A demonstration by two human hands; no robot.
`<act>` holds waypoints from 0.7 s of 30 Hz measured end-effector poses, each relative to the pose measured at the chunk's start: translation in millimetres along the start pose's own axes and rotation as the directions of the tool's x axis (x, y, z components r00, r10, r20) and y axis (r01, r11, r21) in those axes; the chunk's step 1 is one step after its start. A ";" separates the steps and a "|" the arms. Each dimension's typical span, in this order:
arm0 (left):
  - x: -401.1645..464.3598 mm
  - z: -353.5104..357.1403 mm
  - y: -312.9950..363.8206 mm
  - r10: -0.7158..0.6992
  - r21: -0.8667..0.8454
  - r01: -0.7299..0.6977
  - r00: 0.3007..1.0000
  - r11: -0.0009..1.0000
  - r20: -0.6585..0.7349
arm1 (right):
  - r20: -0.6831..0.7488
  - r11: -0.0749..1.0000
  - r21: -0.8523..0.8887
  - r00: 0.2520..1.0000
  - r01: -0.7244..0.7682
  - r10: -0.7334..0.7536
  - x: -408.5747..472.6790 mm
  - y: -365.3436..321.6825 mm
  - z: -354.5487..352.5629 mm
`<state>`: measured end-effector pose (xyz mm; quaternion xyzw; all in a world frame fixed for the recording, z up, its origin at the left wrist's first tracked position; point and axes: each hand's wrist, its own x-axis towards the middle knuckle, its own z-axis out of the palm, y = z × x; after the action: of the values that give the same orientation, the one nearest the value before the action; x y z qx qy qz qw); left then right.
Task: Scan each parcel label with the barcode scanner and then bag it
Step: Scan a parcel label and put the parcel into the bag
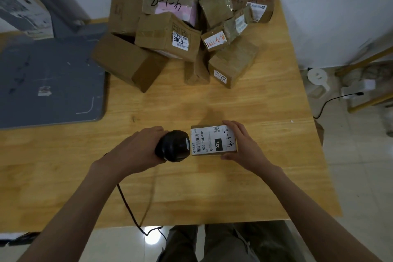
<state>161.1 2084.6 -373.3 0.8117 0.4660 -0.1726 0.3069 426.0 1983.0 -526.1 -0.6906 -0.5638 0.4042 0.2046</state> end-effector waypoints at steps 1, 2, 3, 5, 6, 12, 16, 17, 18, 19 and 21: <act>-0.8 0.3 -0.2 0.001 0.001 -0.001 1.000 1.000 -0.001 | 0.001 1.000 0.004 1.000 -0.001 0.001 -0.2 -0.4 0.1; -1.2 0.4 0.1 -0.001 -0.001 0.001 1.000 1.000 -0.001 | 0.002 1.000 0.008 1.000 -0.002 0.002 -0.5 -1.0 0.0; -1.6 0.5 0.4 -0.003 -0.006 0.003 1.000 1.000 -0.003 | 0.003 1.000 0.011 1.000 -0.004 0.004 -0.7 -1.6 -0.2; -1.7 0.5 1.8 -0.004 -0.015 0.004 1.000 1.000 -0.017 | 0.000 1.000 0.019 1.000 -0.011 0.011 -1.2 -3.4 -0.4; -1.5 0.5 3.3 -0.005 -0.019 0.005 1.000 1.000 -0.029 | -0.005 1.000 0.021 1.000 -0.020 0.020 -2.0 -4.6 -0.2; 4.9 11.9 22.2 -0.008 -0.120 -0.003 0.996 0.993 -0.092 | -0.060 0.994 0.050 0.993 -0.097 0.100 -24.7 -7.0 11.7; 10.4 31.5 29.1 -0.032 -0.205 0.018 0.998 0.979 -0.063 | -0.149 0.974 0.139 0.968 -0.180 0.200 -62.7 -7.7 27.6; 10.6 37.2 30.4 -0.017 -0.215 0.007 0.999 0.977 -0.046 | -0.171 0.963 0.173 0.957 -0.206 0.235 -74.3 -8.2 32.7; 9.6 42.3 32.3 0.002 -0.224 -0.007 1.000 0.975 -0.027 | -0.192 0.949 0.215 0.943 -0.232 0.274 -86.5 -8.9 38.0; 7.7 47.2 35.0 0.023 -0.236 -0.024 1.000 0.971 -0.005 | -0.212 0.929 0.263 0.924 -0.259 0.317 -99.2 -10.2 43.5; 2.3 56.8 40.2 0.080 -0.258 -0.065 0.996 0.964 0.050 | -0.255 0.884 0.349 0.877 -0.310 0.408 -126.3 -15.2 53.7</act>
<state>197.2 2033.5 -403.8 0.7763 0.4451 -0.1239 0.4289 369.6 1858.7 -505.1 -0.8014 -0.3159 0.3978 0.3158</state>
